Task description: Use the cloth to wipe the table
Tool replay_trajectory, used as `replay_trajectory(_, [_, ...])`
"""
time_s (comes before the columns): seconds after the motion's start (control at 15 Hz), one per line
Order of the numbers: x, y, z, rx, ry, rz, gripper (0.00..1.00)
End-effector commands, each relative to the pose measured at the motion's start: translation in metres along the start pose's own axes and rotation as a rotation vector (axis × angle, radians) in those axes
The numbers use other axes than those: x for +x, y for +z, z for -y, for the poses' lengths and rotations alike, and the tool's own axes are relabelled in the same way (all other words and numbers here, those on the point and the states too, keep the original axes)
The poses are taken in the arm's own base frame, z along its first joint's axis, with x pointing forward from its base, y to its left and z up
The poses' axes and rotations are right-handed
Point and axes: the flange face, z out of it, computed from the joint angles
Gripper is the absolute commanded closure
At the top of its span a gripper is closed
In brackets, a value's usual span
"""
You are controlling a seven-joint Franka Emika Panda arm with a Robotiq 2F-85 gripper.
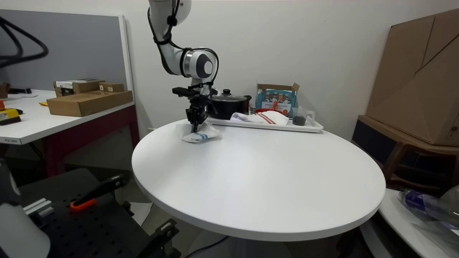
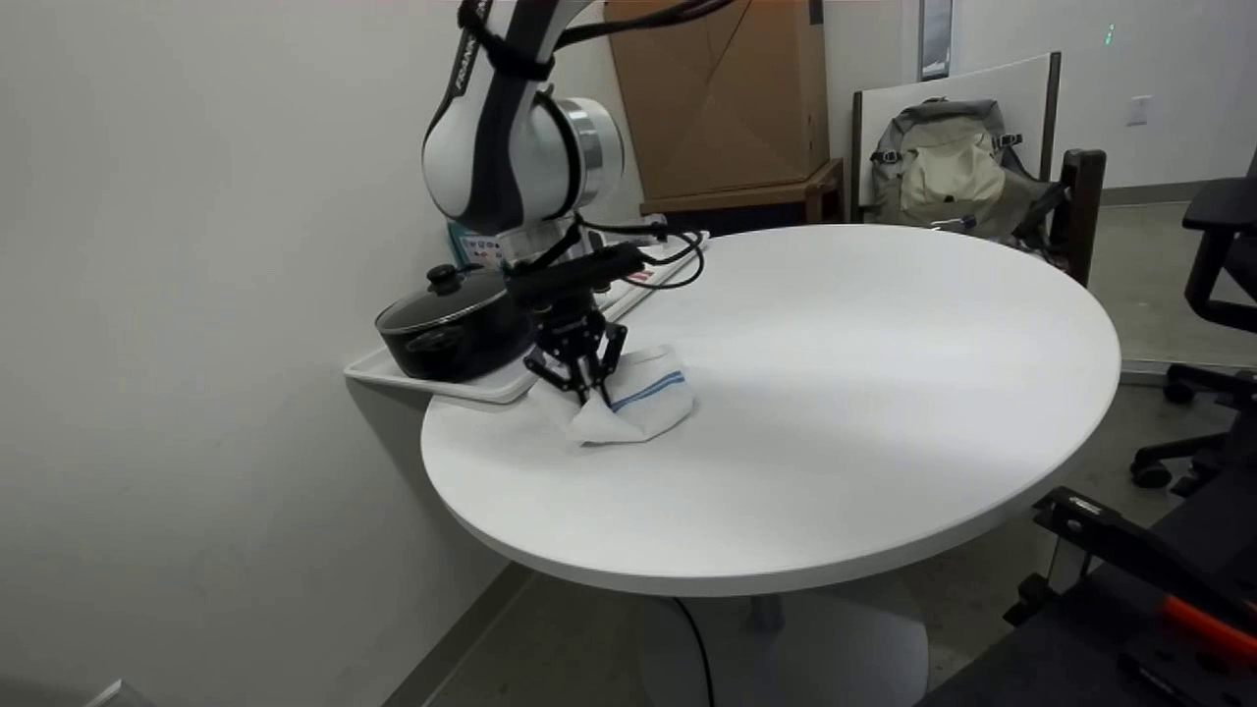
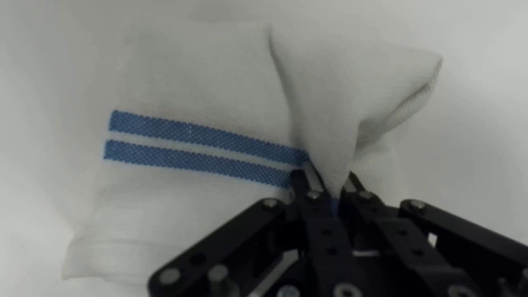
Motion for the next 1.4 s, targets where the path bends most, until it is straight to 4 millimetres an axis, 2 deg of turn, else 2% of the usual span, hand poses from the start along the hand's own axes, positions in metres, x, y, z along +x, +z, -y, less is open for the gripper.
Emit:
replay_trajectory(0.0, [-0.044,0.017,0.066,-0.053,-0.193,0.004,0.98])
replay_trajectory(0.13, [-0.072,0.024,0.096,-0.082,-0.299,0.005,0.98])
replay_trajectory(0.27, [-0.086,0.03,0.113,-0.116,-0.404,0.011,0.98])
replay_trajectory(0.4, [-0.075,0.032,0.109,-0.133,-0.413,0.012,0.98])
replay_trajectory(0.47, [-0.062,0.031,0.098,-0.138,-0.391,0.012,0.98])
replay_trajectory(0.73, [-0.01,0.028,0.018,-0.174,-0.192,0.023,0.98])
replay_trajectory(0.93, [0.023,0.024,-0.063,-0.196,-0.027,0.044,0.98])
replay_trajectory(1.13, [0.044,0.026,-0.148,-0.211,0.091,0.071,0.98])
replay_trajectory(1.33, [0.054,0.028,-0.23,-0.214,0.192,0.092,0.98])
